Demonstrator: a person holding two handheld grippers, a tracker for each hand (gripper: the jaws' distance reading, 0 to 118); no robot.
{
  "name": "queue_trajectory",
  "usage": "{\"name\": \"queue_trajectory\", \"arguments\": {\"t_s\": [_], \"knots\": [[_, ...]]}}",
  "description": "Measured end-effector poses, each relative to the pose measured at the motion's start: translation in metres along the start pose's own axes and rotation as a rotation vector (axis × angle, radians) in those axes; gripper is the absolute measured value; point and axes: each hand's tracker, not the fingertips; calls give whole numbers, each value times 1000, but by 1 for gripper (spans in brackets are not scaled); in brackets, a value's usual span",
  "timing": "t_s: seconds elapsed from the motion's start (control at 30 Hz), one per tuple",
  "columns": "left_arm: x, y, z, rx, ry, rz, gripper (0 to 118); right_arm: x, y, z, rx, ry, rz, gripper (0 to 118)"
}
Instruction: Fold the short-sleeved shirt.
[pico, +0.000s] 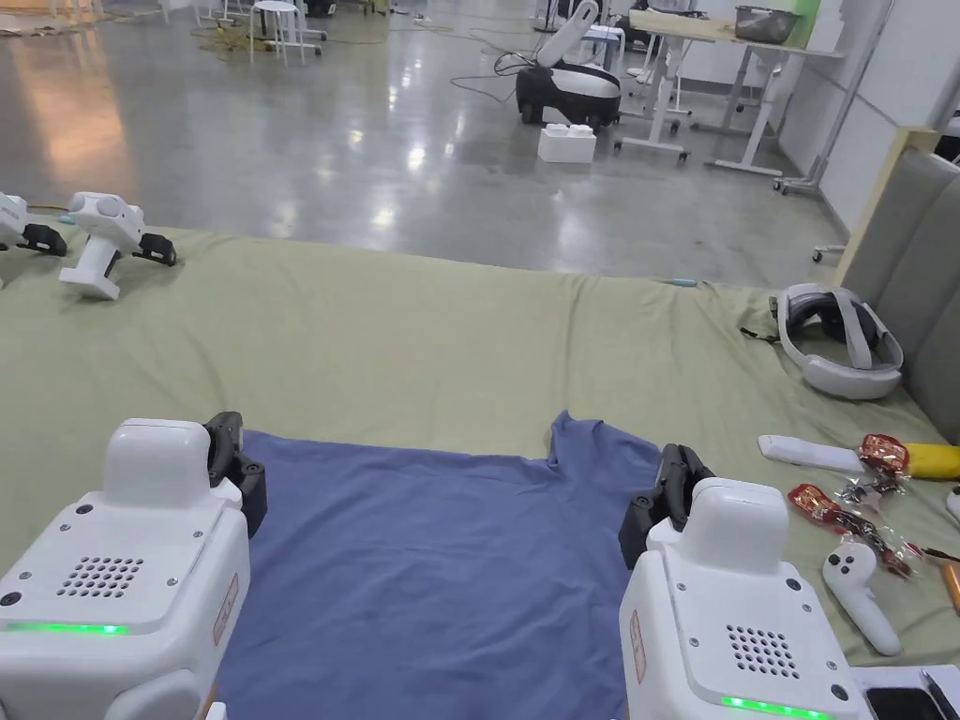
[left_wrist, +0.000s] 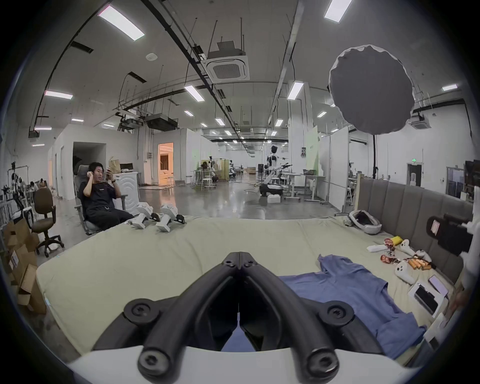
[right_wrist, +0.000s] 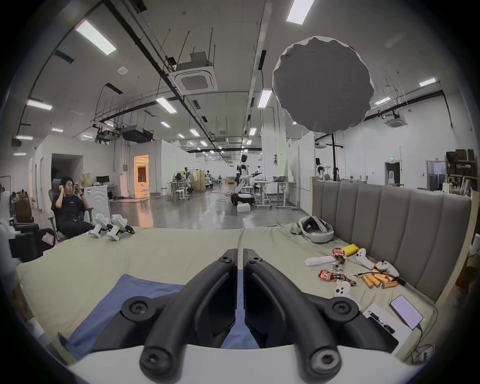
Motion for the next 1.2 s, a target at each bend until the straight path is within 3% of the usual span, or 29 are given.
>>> {"name": "queue_trajectory", "arguments": {"t_s": [0.13, 0.33, 0.57, 0.6, 0.67, 0.73, 0.93, 1.07, 1.1, 1.13, 1.2], "knots": [[-20, -5, 1, -79, -13, -11, 1, -1, 3, -3, 0, 14, 35, 6], [-85, -40, -2, -388, 9, -2, 2, -3, -13, -10, -49, 39, 74, 6], [-154, -108, -3, -749, 22, 110, 5, -8, -44, -14, -166, 81, 84, 6], [-156, -115, -4, -779, 26, 115, 15, -10, -47, -14, -178, 82, 91, 6], [-163, -131, -9, -849, -7, 184, 50, -11, -53, -15, -202, 88, 93, 6], [-167, -144, -13, -911, -20, 244, 69, -10, -56, -16, -224, 93, 94, 6], [-152, -174, -22, -987, 76, 202, 69, -5, -66, -17, -269, 83, 101, 6], [-129, -180, -24, -972, 130, 72, 66, 2, -73, -18, -312, 75, 102, 6], [-124, -179, -24, -966, 134, 38, 60, 4, -74, -18, -322, 72, 101, 6], [-120, -180, -23, -964, 119, 15, 45, 8, -76, -16, -327, 70, 97, 6], [-115, -179, -24, -964, 81, 19, 27, 14, -78, -15, -342, 63, 95, 6]]}}
